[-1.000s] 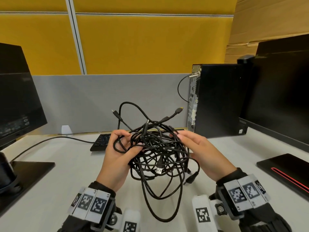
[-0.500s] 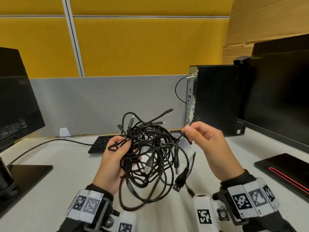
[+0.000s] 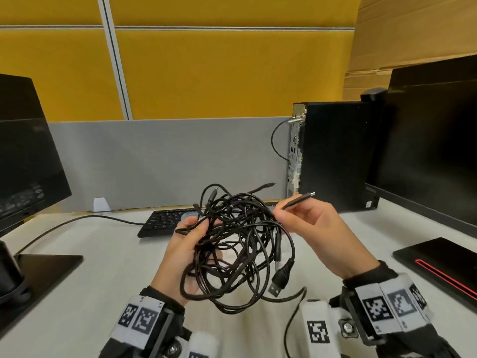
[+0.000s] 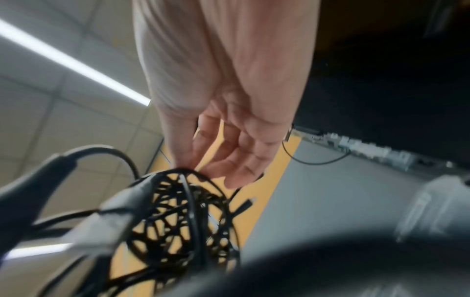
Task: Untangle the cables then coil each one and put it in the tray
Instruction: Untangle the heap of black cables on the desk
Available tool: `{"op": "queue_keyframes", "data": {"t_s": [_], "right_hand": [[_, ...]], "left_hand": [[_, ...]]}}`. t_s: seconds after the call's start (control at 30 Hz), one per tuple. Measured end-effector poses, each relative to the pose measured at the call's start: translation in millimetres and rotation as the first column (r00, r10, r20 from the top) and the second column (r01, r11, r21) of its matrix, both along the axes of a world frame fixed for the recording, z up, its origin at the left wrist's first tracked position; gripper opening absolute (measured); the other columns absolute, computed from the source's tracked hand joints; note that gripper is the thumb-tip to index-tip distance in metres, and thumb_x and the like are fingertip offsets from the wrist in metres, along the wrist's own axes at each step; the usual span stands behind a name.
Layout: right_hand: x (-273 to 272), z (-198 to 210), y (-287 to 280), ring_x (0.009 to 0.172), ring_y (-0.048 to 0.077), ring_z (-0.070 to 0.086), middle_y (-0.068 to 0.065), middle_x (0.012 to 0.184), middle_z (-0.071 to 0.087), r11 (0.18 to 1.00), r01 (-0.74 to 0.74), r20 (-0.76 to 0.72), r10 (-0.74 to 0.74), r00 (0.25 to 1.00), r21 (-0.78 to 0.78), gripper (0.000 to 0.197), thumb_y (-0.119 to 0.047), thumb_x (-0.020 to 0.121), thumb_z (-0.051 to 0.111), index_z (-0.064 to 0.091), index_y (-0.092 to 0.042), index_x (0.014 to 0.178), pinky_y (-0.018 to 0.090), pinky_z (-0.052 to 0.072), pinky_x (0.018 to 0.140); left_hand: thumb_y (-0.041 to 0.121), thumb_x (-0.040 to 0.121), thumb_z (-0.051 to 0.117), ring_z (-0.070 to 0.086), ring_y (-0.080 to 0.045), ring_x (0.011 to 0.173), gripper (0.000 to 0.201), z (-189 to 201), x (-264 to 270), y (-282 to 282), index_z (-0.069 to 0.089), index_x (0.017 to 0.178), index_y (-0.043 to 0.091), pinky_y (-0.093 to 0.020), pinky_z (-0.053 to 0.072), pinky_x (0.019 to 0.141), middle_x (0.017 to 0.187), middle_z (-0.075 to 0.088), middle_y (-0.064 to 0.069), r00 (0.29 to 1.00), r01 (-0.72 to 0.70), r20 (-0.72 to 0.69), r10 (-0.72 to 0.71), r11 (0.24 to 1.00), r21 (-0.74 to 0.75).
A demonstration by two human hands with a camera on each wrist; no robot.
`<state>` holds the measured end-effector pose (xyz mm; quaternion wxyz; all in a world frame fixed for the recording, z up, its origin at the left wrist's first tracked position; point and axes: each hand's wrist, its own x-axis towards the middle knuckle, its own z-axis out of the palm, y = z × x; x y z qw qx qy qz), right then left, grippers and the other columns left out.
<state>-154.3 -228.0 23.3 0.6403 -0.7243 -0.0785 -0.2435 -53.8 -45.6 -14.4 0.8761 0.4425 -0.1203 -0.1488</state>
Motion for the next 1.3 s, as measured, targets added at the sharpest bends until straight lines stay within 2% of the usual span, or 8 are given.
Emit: {"op": "queue_keyframes", "data": {"t_s": [0.17,0.4,0.6,0.77,0.87,1.0,1.1,1.3], "right_hand": [[-2,3,-4,0.063,0.017,0.057,0.008,0.073,0.058,0.988,-0.036,0.088,0.023,0.996,0.149,0.007,-0.017,0.079,0.062,0.064,-0.014,0.085,0.024,0.051,0.069],[-7,3,-14,0.073,0.023,0.069,0.012,0.073,0.071,0.999,0.032,0.098,-0.033,0.995,0.016,0.014,-0.014,0.072,0.067,0.064,-0.004,0.082,0.025,0.055,0.073],[-9,3,-16,0.061,0.005,0.059,-0.001,0.064,0.065,0.974,0.068,0.02,-0.065,0.998,-0.217,0.011,-0.004,0.078,0.07,0.061,-0.006,0.071,0.014,0.047,0.061],[-6,2,-10,0.059,0.004,0.046,-0.01,0.061,0.046,0.9,-0.058,-0.194,-0.03,0.981,-0.431,0.007,-0.02,0.097,0.045,0.047,-0.015,0.091,0.022,0.044,0.064],[1,4,-4,0.057,0.002,0.039,-0.01,0.065,0.04,0.865,-0.097,-0.271,-0.046,0.962,-0.492,0.011,-0.024,0.1,0.034,0.045,-0.022,0.097,0.021,0.042,0.062],[8,11,-4,0.053,0.002,0.039,-0.011,0.065,0.045,0.93,-0.184,-0.398,0.045,0.916,-0.319,0.018,-0.027,0.1,0.037,0.049,-0.024,0.112,0.021,0.041,0.057],[12,11,-6,0.052,0.006,0.034,-0.01,0.058,0.041,0.94,-0.328,-0.438,0.257,0.861,-0.093,0.028,-0.02,0.1,0.037,0.052,-0.002,0.115,0.022,0.035,0.055],[22,-11,2,0.059,0.007,0.041,-0.004,0.069,0.048,0.976,-0.215,-0.245,0.215,0.945,0.026,0.021,-0.013,0.099,0.039,0.058,-0.008,0.104,0.018,0.037,0.057]], "left_hand": [[0.005,0.091,0.05,0.057,-0.013,0.051,0.019,5,-7,-1,0.047,0.092,0.024,-0.019,0.047,0.041,0.073,0.064,-0.001,0.983,-0.11,0.15,0.106,0.994,0.014],[0.007,0.075,0.056,0.045,-0.018,0.071,0.025,12,-10,4,0.045,0.089,0.024,-0.024,0.051,0.058,0.087,0.042,-0.009,0.946,-0.131,0.276,0.169,0.98,-0.152],[-0.005,0.086,0.046,0.064,-0.011,0.074,0.028,11,-8,6,0.043,0.093,0.021,-0.021,0.053,0.06,0.079,0.067,0.0,0.916,-0.138,0.358,0.181,0.98,-0.144],[-0.005,0.085,0.047,0.066,-0.01,0.076,0.027,9,-8,6,0.042,0.092,0.02,-0.021,0.054,0.06,0.082,0.065,-0.003,0.898,-0.128,0.405,0.171,0.983,-0.131],[0.008,0.073,0.064,0.064,-0.01,0.074,0.031,7,-3,10,0.043,0.092,0.02,-0.022,0.054,0.062,0.082,0.061,-0.004,0.899,-0.099,0.409,0.155,0.983,-0.155],[0.035,0.048,0.089,0.064,-0.01,0.073,0.059,8,3,17,0.048,0.089,0.024,-0.023,0.054,0.066,0.074,0.061,0.003,0.884,-0.017,0.46,0.077,0.991,-0.133],[0.037,0.044,0.091,0.064,-0.01,0.076,0.056,5,8,19,0.053,0.085,0.028,-0.023,0.054,0.069,0.072,0.059,0.005,0.887,0.007,0.46,0.044,0.994,-0.11],[-0.005,0.058,0.069,0.06,-0.022,0.1,0.064,3,21,30,0.052,0.111,0.028,-0.042,0.047,0.089,0.113,0.064,-0.006,0.932,0.094,0.34,-0.129,0.989,0.117]]}}
